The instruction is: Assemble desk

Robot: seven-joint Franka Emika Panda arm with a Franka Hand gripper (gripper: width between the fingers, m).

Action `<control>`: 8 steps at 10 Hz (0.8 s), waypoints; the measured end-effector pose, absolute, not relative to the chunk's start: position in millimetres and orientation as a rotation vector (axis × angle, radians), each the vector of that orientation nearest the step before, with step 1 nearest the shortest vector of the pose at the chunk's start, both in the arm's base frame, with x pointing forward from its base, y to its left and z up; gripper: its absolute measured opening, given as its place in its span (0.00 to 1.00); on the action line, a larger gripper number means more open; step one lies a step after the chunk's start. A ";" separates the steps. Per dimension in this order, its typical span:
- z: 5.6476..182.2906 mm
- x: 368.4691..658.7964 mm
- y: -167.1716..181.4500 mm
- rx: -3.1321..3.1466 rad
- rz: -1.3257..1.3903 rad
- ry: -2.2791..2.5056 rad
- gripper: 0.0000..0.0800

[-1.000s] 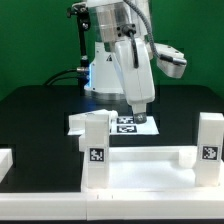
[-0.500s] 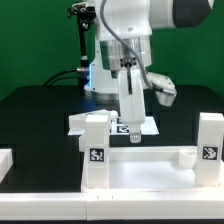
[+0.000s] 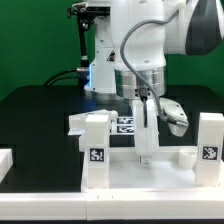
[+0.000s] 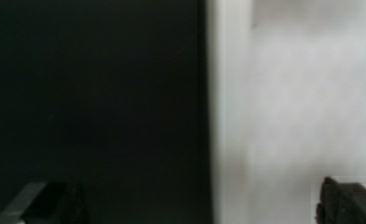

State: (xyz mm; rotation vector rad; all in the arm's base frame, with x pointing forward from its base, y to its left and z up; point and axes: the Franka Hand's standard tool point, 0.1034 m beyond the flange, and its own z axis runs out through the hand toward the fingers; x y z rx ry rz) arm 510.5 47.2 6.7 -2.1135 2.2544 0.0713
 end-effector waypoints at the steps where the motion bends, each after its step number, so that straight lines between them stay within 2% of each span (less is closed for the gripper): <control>1: 5.4 510.3 52.9 -2.114 0.084 2.259 0.81; 3: 5.4 510.2 52.0 -2.120 0.083 2.253 0.78; 4: 5.3 510.2 52.3 -2.120 0.084 2.253 0.56; 5: 5.3 510.1 52.3 -2.121 0.084 2.253 0.56; 7: 5.3 510.2 52.3 -2.121 0.084 2.253 0.08; 8: 6.4 512.1 52.4 -2.120 0.073 2.248 0.08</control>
Offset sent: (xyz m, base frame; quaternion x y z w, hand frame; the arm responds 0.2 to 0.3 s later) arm 0.0000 0.0000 0.0000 0.0000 0.0000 0.0000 1.0000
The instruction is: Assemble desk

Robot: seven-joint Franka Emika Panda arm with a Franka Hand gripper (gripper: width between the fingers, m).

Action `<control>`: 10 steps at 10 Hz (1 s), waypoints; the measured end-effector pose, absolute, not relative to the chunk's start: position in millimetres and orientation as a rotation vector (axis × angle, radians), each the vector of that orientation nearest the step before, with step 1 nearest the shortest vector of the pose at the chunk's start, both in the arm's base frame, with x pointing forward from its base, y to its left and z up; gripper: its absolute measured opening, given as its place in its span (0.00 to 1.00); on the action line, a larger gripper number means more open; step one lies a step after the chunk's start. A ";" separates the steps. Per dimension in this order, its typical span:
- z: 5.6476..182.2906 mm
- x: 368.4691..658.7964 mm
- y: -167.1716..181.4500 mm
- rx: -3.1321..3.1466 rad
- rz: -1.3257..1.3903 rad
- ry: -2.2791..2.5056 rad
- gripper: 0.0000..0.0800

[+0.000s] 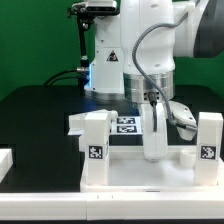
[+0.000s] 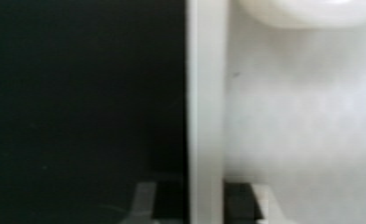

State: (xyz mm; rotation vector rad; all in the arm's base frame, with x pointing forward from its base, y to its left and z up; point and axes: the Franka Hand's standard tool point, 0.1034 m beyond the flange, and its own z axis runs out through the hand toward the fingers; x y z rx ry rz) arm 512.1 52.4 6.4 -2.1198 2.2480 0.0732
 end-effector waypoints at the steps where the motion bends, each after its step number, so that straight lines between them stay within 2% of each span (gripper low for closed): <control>1: 6.8 512.9 52.1 -2.119 0.067 2.247 0.07; 3: 7.1 513.5 51.7 -2.161 0.062 2.204 0.07; 4: 13.2 515.4 50.4 -2.221 0.058 2.136 0.07; 7: 45.9 505.0 34.5 -2.456 0.220 1.822 0.08; 10: 39.9 490.3 32.2 -2.657 0.270 1.561 0.08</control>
Offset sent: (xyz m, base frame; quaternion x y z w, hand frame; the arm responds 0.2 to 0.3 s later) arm -0.0060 -0.0061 0.0174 -0.0406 0.0404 -0.1284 0.9901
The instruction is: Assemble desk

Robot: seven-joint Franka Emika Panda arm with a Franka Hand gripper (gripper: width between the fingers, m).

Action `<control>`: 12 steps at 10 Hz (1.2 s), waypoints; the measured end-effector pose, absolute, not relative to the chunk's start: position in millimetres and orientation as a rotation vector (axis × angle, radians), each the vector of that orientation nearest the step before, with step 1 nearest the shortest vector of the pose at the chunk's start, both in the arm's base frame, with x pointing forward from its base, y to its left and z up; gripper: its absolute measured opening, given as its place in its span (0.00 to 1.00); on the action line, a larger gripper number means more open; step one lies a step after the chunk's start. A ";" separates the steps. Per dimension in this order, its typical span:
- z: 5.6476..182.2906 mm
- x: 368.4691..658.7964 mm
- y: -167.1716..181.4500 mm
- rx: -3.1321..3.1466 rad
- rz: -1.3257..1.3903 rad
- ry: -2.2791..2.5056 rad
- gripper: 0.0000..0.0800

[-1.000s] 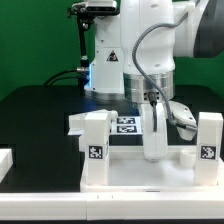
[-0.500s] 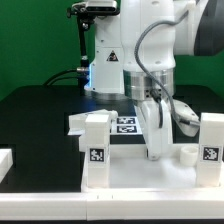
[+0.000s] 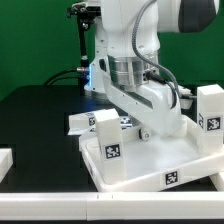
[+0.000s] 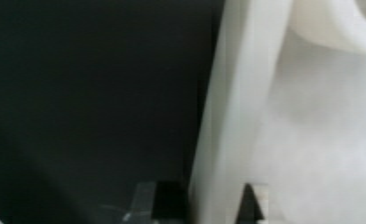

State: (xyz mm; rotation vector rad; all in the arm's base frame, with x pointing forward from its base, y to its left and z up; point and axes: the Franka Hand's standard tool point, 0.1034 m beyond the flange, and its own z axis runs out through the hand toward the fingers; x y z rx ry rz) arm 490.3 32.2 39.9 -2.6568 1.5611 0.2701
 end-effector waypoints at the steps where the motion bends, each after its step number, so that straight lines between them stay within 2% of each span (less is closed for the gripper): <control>1: 38.3 486.5 30.3 -2.690 0.283 1.498 0.08; 2: 39.3 485.4 30.3 -2.723 0.287 1.439 0.08; 4: 68.9 491.4 30.4 -2.933 0.246 0.975 0.08; 5: 74.8 499.5 28.6 -3.039 0.160 0.699 0.08; 6: 66.7 493.5 24.3 -3.061 0.177 0.621 0.08; 9: 66.5 495.6 21.0 -3.103 0.171 0.309 0.08; 11: 85.6 529.0 11.4 -3.097 0.110 -0.307 0.08; 12: 86.6 535.4 11.1 -3.099 0.064 -0.402 0.08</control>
Offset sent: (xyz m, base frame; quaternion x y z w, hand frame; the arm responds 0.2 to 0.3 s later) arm 0.0184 -0.0135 0.0613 0.0119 0.0789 -0.3494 0.9336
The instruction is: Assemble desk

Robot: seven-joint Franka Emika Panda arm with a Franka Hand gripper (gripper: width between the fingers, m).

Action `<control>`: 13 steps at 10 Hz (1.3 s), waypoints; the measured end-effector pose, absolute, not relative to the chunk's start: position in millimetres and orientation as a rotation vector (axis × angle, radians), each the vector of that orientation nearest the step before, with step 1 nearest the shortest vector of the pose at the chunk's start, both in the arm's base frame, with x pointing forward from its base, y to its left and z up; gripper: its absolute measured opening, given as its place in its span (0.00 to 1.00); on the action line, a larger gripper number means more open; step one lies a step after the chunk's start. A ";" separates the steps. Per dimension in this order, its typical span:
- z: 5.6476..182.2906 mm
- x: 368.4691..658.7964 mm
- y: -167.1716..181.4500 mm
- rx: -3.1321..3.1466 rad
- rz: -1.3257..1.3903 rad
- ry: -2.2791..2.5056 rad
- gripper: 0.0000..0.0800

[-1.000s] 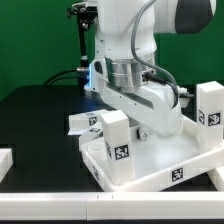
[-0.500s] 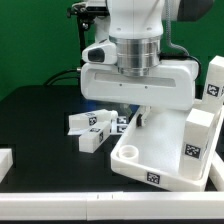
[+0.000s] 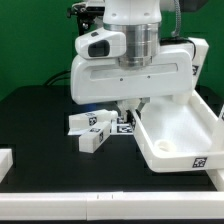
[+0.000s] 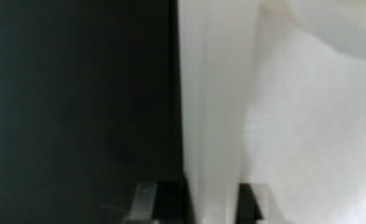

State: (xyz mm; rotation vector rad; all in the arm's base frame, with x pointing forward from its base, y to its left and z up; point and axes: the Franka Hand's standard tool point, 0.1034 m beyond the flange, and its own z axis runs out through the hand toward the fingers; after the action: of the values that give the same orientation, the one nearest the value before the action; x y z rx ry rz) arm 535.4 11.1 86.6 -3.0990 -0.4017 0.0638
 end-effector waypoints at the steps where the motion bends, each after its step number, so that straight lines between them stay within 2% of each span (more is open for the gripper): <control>1: 81.7 525.3 11.7 -3.097 0.053 -0.479 0.08; 3: 81.5 526.0 6.1 -3.058 0.067 -0.687 0.08; 4: 86.7 535.8 -2.6 -2.972 0.098 -0.975 0.08; 6: 97.8 584.1 -19.1 -2.757 0.080 -1.488 0.08; 10: 92.0 577.2 -28.2 -2.591 0.124 -1.784 0.08; 12: 92.2 595.1 -24.7 -2.342 0.150 -2.047 0.08; 13: 87.9 614.1 -12.1 -2.223 0.153 -2.130 0.08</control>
Offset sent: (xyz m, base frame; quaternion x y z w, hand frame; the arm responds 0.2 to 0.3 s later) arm 0.0526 -0.0176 0.0202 0.0363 -0.0193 -0.3475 0.9368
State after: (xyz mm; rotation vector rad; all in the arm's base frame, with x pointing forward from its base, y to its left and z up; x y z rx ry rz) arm 614.1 -12.1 87.9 -2.2227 -2.1298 0.1527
